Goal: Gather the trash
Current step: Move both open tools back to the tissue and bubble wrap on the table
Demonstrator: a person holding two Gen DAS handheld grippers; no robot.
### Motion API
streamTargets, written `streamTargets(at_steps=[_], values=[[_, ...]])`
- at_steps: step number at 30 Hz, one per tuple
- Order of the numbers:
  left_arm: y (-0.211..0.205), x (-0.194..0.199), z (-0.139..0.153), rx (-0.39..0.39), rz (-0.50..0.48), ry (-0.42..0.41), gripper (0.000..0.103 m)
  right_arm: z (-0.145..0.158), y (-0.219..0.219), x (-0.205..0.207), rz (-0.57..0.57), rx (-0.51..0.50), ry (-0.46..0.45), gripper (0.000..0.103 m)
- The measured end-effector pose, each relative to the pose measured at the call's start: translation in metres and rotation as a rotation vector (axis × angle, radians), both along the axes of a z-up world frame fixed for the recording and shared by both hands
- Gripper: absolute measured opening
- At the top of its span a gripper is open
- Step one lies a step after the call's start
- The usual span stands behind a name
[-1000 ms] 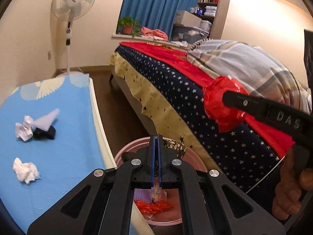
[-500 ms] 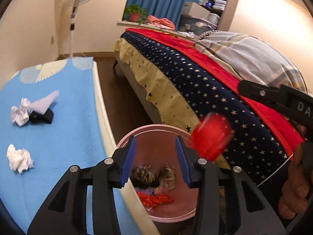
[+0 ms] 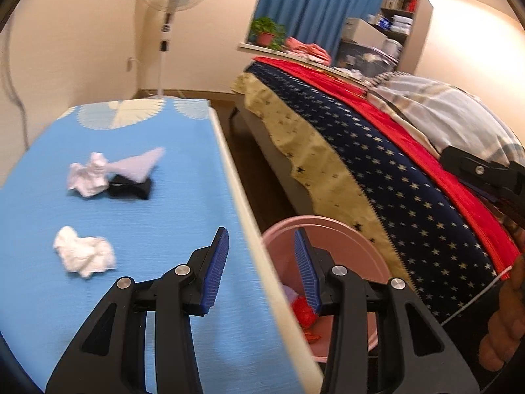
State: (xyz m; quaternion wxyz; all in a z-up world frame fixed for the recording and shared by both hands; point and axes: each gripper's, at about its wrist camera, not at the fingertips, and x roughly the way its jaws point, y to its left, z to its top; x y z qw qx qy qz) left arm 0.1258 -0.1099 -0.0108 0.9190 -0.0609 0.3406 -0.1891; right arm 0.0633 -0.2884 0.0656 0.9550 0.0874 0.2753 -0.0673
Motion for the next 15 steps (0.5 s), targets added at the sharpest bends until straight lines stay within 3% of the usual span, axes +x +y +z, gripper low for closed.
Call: streamTargets(at_steps=[5,10,15], values=[[0.035,0.005,-0.002,0.016,0.127,-0.001,0.041,0.002,0.024,0.008,0.04,0.004,-0.027,0.044],[0.081,0.012,-0.012,0.038,0.327,0.016,0.041,-0.003,0.049,0.021,0.097,0.049,-0.041,0.03],[0.126,0.017,-0.028,0.019,0.496,0.07,0.041,-0.017,0.075,0.04,0.151,0.073,-0.023,0.029]])
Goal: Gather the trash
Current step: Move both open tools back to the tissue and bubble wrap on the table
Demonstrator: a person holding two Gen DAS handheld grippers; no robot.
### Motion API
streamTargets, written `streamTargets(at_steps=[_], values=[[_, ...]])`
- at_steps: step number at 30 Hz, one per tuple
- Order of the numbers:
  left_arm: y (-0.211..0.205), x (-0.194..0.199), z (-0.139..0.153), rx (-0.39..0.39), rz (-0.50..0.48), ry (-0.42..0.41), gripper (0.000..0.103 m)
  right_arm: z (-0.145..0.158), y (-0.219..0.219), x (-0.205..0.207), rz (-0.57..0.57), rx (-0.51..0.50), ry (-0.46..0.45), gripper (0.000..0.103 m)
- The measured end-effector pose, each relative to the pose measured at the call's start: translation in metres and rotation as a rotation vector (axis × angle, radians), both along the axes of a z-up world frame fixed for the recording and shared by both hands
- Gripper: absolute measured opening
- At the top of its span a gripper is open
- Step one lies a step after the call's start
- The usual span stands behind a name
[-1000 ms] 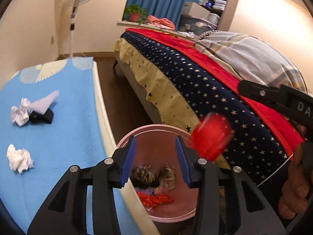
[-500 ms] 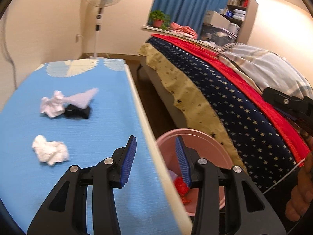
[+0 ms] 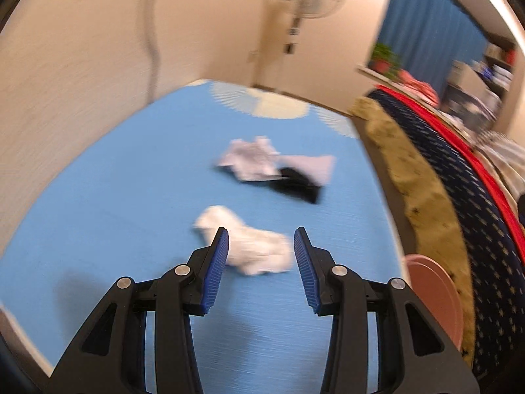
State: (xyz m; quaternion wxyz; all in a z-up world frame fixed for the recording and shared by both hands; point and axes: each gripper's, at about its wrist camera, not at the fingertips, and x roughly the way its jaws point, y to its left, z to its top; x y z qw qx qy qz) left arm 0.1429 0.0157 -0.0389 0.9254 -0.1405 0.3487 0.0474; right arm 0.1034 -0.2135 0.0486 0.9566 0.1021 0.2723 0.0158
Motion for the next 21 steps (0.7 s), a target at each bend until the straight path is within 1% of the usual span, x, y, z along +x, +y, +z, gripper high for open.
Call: streamTargets(at_steps=[2,4,5,6,9,15,17,18,19,20,21], values=[[0.012,0.003,-0.007,-0.019,0.038,0.017,0.041,-0.006,0.01,0.007,0.022,0.003,0.008,0.029],[0.017,0.007,-0.013,-0.038,0.051,0.029,0.045,-0.011,0.02,0.013,0.044,0.001,0.012,0.029],[0.019,0.009,-0.015,-0.042,0.052,0.036,0.049,-0.013,0.026,0.018,0.057,0.002,0.013,0.029],[0.02,0.011,-0.018,-0.047,0.052,0.043,0.051,-0.015,0.028,0.02,0.063,0.004,0.014,0.029],[0.019,0.016,-0.026,-0.062,0.053,0.066,0.052,-0.021,0.034,0.029,0.076,0.02,0.019,0.029],[0.02,0.027,-0.045,-0.134,0.034,0.129,0.052,-0.04,0.044,0.05,0.1,0.071,0.047,0.03],[0.019,0.027,-0.047,-0.142,0.029,0.127,0.052,-0.046,0.048,0.057,0.111,0.089,0.055,0.03],[0.019,0.028,-0.047,-0.14,0.023,0.126,0.05,-0.049,0.05,0.061,0.118,0.102,0.061,0.03],[0.018,0.03,-0.047,-0.137,0.015,0.124,0.044,-0.052,0.053,0.065,0.125,0.112,0.066,0.03],[0.018,0.031,-0.047,-0.139,0.006,0.122,0.029,-0.054,0.056,0.069,0.134,0.121,0.072,0.03],[0.017,0.032,-0.046,-0.139,0.002,0.119,0.024,-0.057,0.059,0.073,0.143,0.125,0.077,0.03]])
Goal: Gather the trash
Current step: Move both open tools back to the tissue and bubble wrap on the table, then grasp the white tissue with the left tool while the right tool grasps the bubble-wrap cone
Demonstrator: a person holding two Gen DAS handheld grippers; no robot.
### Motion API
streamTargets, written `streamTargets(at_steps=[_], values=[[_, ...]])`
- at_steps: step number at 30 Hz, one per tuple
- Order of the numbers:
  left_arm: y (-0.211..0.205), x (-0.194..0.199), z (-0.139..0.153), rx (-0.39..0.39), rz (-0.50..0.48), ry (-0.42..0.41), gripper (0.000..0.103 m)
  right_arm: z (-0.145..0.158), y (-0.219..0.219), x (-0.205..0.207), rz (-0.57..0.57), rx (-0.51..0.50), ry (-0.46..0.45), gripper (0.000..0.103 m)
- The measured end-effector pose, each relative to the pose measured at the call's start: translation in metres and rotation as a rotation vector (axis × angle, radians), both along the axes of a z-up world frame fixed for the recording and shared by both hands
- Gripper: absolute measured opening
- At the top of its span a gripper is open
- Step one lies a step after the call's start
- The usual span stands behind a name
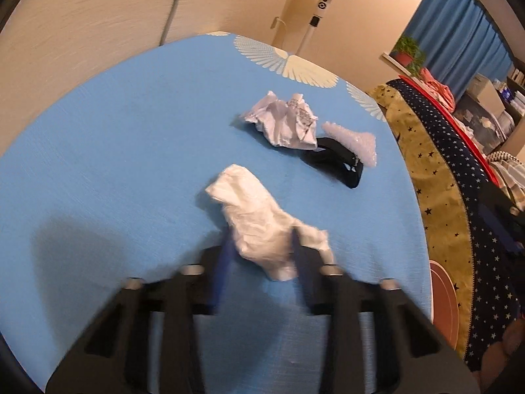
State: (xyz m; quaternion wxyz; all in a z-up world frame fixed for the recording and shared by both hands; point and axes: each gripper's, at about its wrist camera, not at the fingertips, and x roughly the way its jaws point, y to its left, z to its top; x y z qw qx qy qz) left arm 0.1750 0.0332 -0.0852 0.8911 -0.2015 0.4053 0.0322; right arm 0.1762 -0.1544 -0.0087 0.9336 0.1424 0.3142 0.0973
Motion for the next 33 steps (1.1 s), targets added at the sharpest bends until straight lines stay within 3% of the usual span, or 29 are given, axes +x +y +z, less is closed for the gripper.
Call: streamTargets(at_steps=[3,6,12,24,26,29,33], values=[[0.001,0.001,0.004,0.044,0.008,-0.024,0.012,-0.007,0.01,0.01,0.023,0.007,0.009,0.03],[0.01,-0.001,0.011,0.085,0.059,-0.047,0.007,-0.015,0.019,0.02,0.04,0.01,0.017,0.03],[0.024,-0.002,0.016,0.118,0.118,-0.062,0.004,-0.037,0.032,0.043,0.057,0.029,0.05,0.03],[0.029,0.007,0.012,0.128,0.127,-0.051,0.004,-0.06,0.05,0.083,0.076,0.078,0.094,0.03],[0.03,0.006,0.011,0.128,0.125,-0.05,0.004,-0.062,0.051,0.085,0.079,0.077,0.099,0.027],[0.03,0.005,0.011,0.129,0.119,-0.051,0.004,-0.06,0.052,0.086,0.084,0.065,0.089,0.012],[0.029,0.005,0.013,0.129,0.121,-0.056,0.004,-0.054,0.051,0.081,0.091,0.048,0.067,0.007]])
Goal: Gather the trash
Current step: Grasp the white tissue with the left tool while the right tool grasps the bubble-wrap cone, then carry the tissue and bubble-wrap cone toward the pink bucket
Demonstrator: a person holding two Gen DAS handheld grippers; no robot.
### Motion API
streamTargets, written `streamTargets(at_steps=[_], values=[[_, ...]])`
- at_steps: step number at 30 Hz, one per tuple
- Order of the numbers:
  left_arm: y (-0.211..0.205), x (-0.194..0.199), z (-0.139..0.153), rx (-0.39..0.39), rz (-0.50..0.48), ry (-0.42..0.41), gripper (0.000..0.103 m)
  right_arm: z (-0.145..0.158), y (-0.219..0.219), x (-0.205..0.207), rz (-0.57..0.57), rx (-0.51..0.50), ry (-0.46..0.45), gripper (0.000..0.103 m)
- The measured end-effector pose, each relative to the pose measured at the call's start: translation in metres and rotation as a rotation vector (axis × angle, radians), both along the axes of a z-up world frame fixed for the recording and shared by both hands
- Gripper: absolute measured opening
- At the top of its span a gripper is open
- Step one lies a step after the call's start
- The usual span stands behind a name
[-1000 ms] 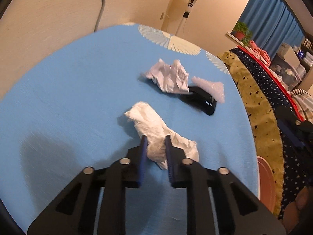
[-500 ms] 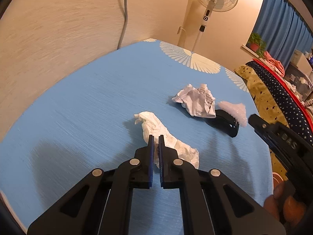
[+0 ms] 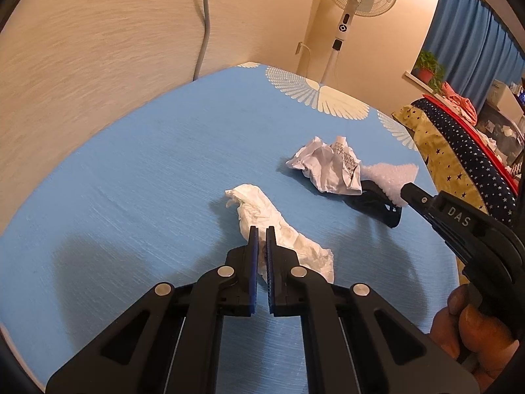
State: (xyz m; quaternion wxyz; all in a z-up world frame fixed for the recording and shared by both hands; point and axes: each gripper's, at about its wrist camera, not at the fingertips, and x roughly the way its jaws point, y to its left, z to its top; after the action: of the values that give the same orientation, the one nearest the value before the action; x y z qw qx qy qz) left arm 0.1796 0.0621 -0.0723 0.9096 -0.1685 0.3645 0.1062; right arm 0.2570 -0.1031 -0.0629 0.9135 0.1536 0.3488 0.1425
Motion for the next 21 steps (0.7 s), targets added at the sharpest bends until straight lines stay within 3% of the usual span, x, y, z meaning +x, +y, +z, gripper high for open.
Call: streamTargets(at_steps=[21], values=[[-0.017,-0.03,0.048,0.057,-0.073,-0.109,0.004,0.085,-0.03,-0.093,-0.004,-0.134,-0.155,0.002]])
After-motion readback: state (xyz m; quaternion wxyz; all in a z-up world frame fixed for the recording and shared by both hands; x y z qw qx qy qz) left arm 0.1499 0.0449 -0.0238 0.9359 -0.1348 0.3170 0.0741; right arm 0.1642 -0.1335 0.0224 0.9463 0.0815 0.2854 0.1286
